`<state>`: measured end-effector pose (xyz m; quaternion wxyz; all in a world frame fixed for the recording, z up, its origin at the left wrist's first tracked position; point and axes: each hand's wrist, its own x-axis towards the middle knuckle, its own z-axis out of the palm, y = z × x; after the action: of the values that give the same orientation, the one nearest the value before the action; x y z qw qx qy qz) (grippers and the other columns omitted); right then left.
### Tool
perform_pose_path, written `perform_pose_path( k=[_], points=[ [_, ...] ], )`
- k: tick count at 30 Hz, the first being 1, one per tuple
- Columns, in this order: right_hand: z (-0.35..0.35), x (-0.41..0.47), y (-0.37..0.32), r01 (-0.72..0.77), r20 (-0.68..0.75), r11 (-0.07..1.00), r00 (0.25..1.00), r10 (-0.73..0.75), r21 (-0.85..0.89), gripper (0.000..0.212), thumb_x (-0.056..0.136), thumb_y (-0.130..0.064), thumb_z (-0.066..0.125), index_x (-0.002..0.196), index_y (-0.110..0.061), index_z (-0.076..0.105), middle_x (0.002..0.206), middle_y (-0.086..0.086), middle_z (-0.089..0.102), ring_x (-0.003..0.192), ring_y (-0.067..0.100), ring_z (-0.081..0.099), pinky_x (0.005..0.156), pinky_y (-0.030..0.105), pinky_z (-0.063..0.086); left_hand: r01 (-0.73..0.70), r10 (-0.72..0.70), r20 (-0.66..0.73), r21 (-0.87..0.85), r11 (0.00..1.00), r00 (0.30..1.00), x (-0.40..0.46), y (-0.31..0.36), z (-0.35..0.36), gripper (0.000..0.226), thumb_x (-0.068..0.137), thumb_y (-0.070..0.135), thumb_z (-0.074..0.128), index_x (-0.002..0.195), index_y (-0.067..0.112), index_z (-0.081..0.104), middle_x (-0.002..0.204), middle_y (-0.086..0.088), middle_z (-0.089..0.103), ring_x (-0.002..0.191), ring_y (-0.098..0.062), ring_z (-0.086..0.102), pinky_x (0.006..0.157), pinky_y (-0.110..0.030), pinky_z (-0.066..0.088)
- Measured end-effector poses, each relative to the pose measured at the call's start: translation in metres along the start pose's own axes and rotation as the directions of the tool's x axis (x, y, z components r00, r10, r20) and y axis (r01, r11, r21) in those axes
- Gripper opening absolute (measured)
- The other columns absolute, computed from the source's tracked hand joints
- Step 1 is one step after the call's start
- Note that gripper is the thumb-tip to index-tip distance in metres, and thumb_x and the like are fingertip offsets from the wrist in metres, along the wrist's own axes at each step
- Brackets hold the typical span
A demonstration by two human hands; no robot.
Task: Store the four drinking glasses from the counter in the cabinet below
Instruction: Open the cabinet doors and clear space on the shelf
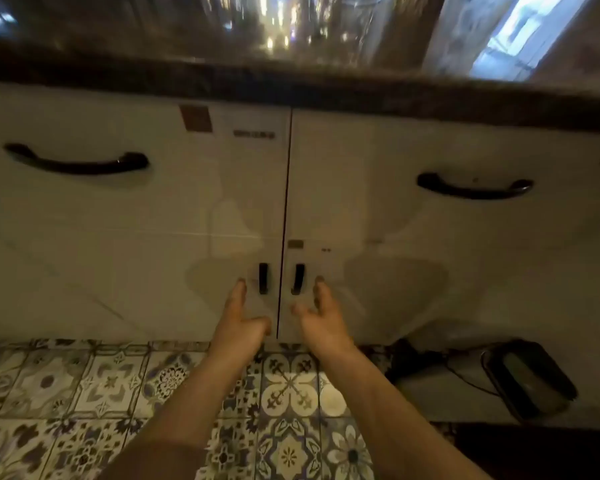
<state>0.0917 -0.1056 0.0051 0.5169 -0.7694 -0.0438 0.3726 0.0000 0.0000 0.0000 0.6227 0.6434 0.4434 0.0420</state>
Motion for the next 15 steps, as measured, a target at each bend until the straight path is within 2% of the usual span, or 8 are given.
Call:
perform_pose_path(
  k=[2, 4, 5, 7, 8, 10, 12, 15],
  points=[
    [0.008, 0.011, 0.0, 0.03, -0.001, 0.999, 1.0, -0.03, 0.022, 0.07, 0.1, -0.024, 0.051, 0.159, -0.032, 0.015, 0.158, -0.004, 0.036, 0.144, 0.02, 0.035, 0.112, 0.032, 0.031, -0.021, 0.019, 0.04, 0.052, 0.998, 0.999, 0.01, -0.001, 0.006, 0.102, 0.077, -0.001, 0.062, 0.157, 0.034, 0.009, 0.163, 0.006, 0.017, 0.146, -0.016, 0.021, 0.113, -0.041, 0.033],
    [0.015, 0.017, -0.004, 0.012, 0.007, 0.999, 1.0, -0.012, 0.039, 0.065, 0.099, -0.021, 0.049, 0.158, -0.028, 0.023, 0.142, -0.005, 0.053, 0.131, 0.019, 0.047, 0.108, 0.033, 0.036, -0.052, 0.046, 0.075, 0.087, 0.995, 0.996, 0.017, -0.002, 0.014, 0.105, 0.074, -0.003, 0.064, 0.157, 0.032, 0.009, 0.162, 0.005, 0.02, 0.145, -0.015, 0.023, 0.109, -0.033, 0.035],
    [0.018, 0.018, -0.003, 0.011, 0.002, 0.999, 1.0, -0.011, 0.041, 0.063, 0.098, -0.02, 0.048, 0.157, -0.026, 0.025, 0.142, -0.001, 0.054, 0.131, 0.02, 0.048, 0.111, 0.039, 0.038, -0.066, 0.058, 0.081, 0.088, 0.994, 0.995, 0.02, -0.004, 0.017, 0.106, 0.073, -0.004, 0.064, 0.156, 0.031, 0.01, 0.16, 0.004, 0.023, 0.142, -0.013, 0.025, 0.102, -0.026, 0.037],
    [0.021, 0.015, 0.001, 0.018, 0.001, 0.999, 1.0, -0.018, 0.027, 0.064, 0.097, -0.018, 0.047, 0.156, -0.024, 0.026, 0.154, 0.005, 0.043, 0.136, 0.024, 0.044, 0.114, 0.047, 0.037, -0.083, 0.075, 0.092, 0.08, 0.993, 0.993, 0.021, -0.009, 0.018, 0.104, 0.072, -0.008, 0.061, 0.155, 0.032, 0.013, 0.157, 0.004, 0.028, 0.134, -0.006, 0.027, 0.09, -0.017, 0.036],
    [0.021, 0.013, 0.001, 0.033, 0.004, 0.999, 0.999, -0.033, 0.025, 0.064, 0.097, -0.017, 0.047, 0.157, -0.024, 0.024, 0.158, 0.004, 0.037, 0.14, 0.025, 0.04, 0.116, 0.048, 0.035, -0.1, 0.093, 0.101, 0.071, 0.992, 0.991, 0.019, -0.008, 0.015, 0.103, 0.072, -0.01, 0.059, 0.154, 0.033, 0.014, 0.157, 0.003, 0.029, 0.132, -0.003, 0.026, 0.09, -0.016, 0.036],
    [0.019, 0.012, 0.001, 0.049, 0.005, 0.999, 0.999, -0.049, -0.008, 0.066, 0.098, -0.017, 0.046, 0.158, -0.026, 0.02, 0.162, 0.002, 0.029, 0.145, 0.025, 0.033, 0.118, 0.05, 0.031, -0.117, 0.106, 0.118, 0.091, 0.989, 0.987, 0.017, -0.011, 0.011, 0.103, 0.072, -0.012, 0.056, 0.154, 0.033, 0.013, 0.158, 0.002, 0.026, 0.132, 0.0, 0.022, 0.102, -0.023, 0.036],
    [0.018, 0.008, 0.003, 0.063, 0.011, 0.998, 0.998, -0.062, -0.032, 0.067, 0.098, -0.017, 0.045, 0.158, -0.028, 0.018, 0.163, 0.002, 0.027, 0.147, 0.025, 0.03, 0.119, 0.051, 0.029, -0.114, 0.096, 0.151, 0.114, 0.987, 0.984, 0.011, -0.013, 0.006, 0.105, 0.073, -0.012, 0.055, 0.156, 0.031, 0.007, 0.162, 0.002, 0.019, 0.142, -0.004, 0.017, 0.116, -0.035, 0.03],
    [0.018, -0.003, 0.008, 0.073, 0.012, 0.997, 0.997, -0.072, -0.027, 0.071, 0.098, -0.014, 0.045, 0.16, -0.029, 0.014, 0.166, -0.001, 0.021, 0.15, 0.022, 0.024, 0.121, 0.049, 0.026, -0.13, 0.101, 0.196, 0.143, 0.981, 0.975, 0.001, -0.017, -0.001, 0.106, 0.076, -0.012, 0.055, 0.157, 0.033, 0.004, 0.164, 0.004, 0.014, 0.147, -0.01, 0.014, 0.118, -0.035, 0.026]
  ],
)
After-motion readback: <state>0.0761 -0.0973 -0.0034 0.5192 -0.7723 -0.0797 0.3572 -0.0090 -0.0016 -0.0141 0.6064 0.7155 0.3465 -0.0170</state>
